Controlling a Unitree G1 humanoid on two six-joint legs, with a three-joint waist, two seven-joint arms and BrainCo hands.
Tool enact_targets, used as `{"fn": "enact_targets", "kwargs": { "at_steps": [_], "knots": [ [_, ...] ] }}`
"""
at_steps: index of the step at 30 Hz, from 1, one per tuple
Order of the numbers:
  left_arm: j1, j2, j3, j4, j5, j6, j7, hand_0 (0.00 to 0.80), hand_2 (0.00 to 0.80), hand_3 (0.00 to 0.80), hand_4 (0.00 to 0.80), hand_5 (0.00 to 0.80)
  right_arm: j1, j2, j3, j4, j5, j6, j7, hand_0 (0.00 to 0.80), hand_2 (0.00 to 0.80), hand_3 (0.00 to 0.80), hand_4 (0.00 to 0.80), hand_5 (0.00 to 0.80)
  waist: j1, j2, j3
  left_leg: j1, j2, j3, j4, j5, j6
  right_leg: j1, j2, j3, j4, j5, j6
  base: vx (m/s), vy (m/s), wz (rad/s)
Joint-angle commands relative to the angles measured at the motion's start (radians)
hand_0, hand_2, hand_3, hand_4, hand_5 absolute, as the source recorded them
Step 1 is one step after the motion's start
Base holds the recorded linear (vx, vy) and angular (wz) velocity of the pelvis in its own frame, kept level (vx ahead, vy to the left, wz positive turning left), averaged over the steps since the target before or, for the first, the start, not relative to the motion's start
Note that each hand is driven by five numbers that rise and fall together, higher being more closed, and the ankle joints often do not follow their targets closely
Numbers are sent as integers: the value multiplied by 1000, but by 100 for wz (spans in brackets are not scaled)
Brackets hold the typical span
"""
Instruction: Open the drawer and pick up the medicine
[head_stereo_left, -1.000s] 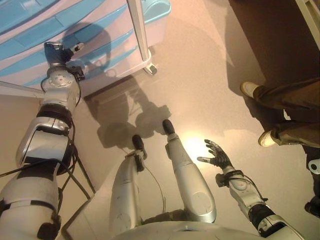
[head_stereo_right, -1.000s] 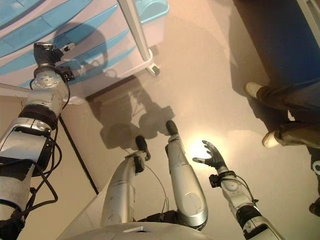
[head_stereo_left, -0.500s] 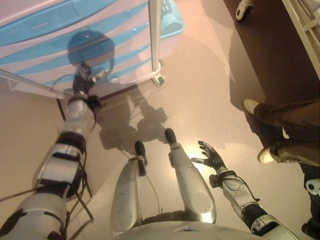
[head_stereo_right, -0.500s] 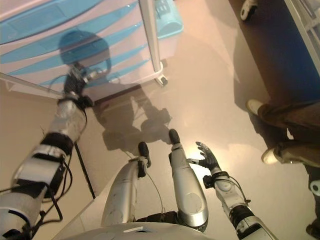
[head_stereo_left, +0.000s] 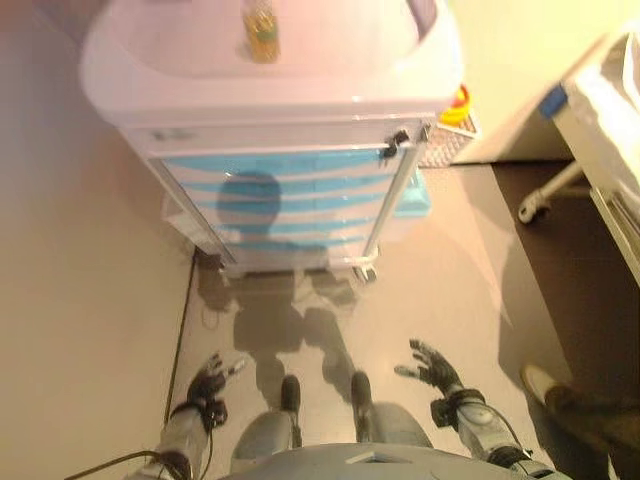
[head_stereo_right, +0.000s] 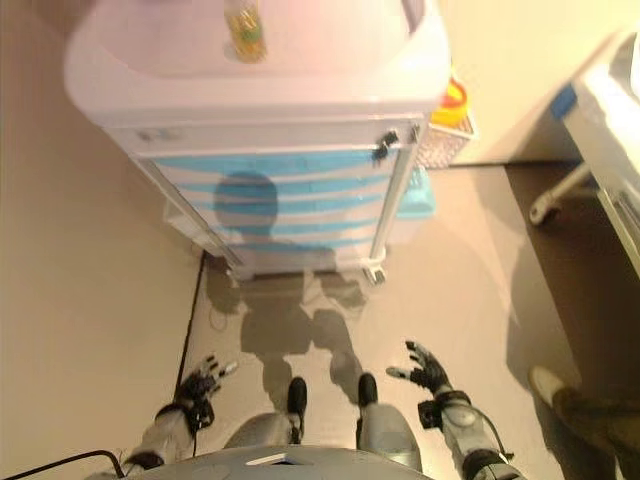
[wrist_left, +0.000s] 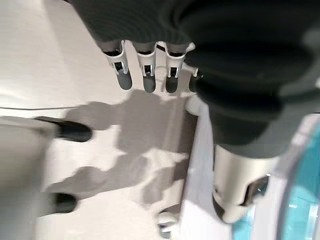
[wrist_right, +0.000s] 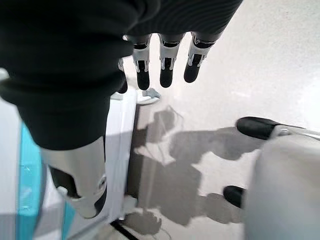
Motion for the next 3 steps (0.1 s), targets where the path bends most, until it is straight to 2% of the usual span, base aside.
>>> {"fn": "enact_targets", "kwargs": {
  "at_steps": [1, 3],
  "knots": [
    [-35, -12, -9, 37, 130, -3, -33, 0, 0, 0, 0, 0, -4, 6, -8, -6, -49, -17, -14, 0, 0, 0, 0, 0, 22, -17, -21, -13, -23, 22, 28, -48, -11, 12, 2, -30, 5, 20, 8, 14, -17, 24],
    [-32, -15, -15, 49, 141, 10, -71, 0, 0, 0, 0, 0, -11, 13, -11, 11, -69, -7, -23, 0, 0, 0, 0, 0, 28, -16, -39, 4, -20, 20, 10, -45, -13, 32, 3, -37, -9, 20, 9, 2, -11, 16]
  ]
}}
